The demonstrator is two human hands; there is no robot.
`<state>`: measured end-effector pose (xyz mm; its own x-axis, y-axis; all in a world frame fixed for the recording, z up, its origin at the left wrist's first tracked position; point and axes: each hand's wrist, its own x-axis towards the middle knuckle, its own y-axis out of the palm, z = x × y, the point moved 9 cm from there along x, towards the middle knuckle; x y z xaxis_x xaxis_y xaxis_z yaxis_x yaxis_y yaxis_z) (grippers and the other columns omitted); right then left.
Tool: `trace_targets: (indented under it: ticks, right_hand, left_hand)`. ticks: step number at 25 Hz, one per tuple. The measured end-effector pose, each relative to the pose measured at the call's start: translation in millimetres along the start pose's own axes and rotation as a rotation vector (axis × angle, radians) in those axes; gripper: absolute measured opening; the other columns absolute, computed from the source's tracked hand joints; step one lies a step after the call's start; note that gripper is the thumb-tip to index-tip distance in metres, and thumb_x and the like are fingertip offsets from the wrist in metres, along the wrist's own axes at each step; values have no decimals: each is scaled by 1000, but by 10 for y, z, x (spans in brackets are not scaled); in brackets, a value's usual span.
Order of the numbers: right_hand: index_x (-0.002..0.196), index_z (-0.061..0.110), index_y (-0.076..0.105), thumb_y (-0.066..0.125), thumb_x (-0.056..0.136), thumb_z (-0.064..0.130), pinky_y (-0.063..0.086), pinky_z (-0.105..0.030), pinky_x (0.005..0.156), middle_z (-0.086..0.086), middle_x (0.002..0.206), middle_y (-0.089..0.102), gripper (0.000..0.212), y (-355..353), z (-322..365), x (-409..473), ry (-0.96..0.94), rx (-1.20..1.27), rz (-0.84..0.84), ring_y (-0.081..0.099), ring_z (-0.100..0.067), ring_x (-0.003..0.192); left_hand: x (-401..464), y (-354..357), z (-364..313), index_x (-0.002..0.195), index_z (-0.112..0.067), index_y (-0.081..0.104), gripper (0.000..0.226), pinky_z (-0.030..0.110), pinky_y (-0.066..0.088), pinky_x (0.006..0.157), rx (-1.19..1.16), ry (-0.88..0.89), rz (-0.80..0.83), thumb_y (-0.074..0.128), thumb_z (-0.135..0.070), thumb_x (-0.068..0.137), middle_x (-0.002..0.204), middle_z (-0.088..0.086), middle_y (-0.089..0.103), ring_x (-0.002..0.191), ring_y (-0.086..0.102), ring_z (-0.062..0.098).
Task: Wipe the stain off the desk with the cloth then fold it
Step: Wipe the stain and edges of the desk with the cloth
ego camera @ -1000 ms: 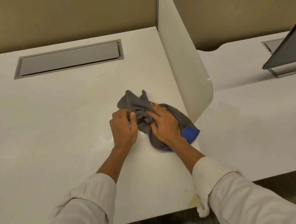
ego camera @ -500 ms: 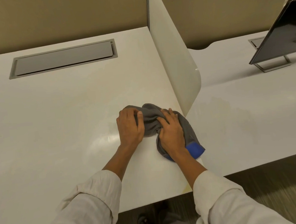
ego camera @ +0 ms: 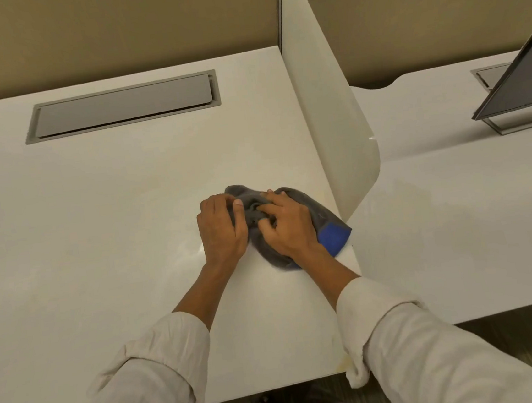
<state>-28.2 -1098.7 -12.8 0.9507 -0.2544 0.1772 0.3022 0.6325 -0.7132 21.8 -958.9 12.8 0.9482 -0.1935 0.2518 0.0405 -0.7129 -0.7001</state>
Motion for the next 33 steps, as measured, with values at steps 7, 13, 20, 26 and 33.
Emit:
trace_targets:
  ticks: [7, 13, 20, 26, 33]
  right_hand:
    - [70, 6, 69, 76, 76, 16, 50, -41, 93, -7, 95, 74, 13, -75, 135, -616, -124, 69, -28, 67, -21, 101]
    - [124, 15, 54, 54, 77, 18, 16, -52, 119, -8, 138, 52, 48, -265, 126, -955, 58, -211, -164, 40, -27, 135]
    - [144, 23, 43, 45, 96, 40, 11, -51, 119, -10, 153, 37, 51, -69, -107, -786, 349, -372, -141, 20, -32, 146]
    - [143, 20, 45, 45, 99, 18, 11, -42, 121, -9, 154, 36, 44, -205, -453, -175, 288, -317, -93, 21, -28, 147]
    - [141, 17, 48, 44, 97, 10, 9, -43, 122, -11, 154, 36, 46, -277, -583, 637, 107, -256, -9, 18, -30, 147]
  left_hand:
    - [-186, 17, -41, 96, -10, 55, 14, 27, 41, 75, -121, -39, 48, 49, -22, 98, 94, 4, 58, 89, 52, 19]
    - [-292, -123, -39, 100, -6, 57, 17, 26, 41, 77, -169, -53, 30, 46, -19, 99, 97, 7, 61, 91, 55, 21]
    - [-202, -38, -67, 101, -6, 58, 27, 30, 44, 76, -151, -40, 30, 41, -26, 96, 98, 9, 61, 92, 53, 21]
    - [67, 75, -185, 99, -7, 58, 26, 30, 45, 75, -156, 10, 37, 41, -26, 96, 99, 7, 62, 94, 51, 16]
    - [275, 77, -45, 98, -10, 57, 22, 16, 33, 77, -147, 36, 16, 41, -25, 97, 97, 2, 61, 93, 49, 14]
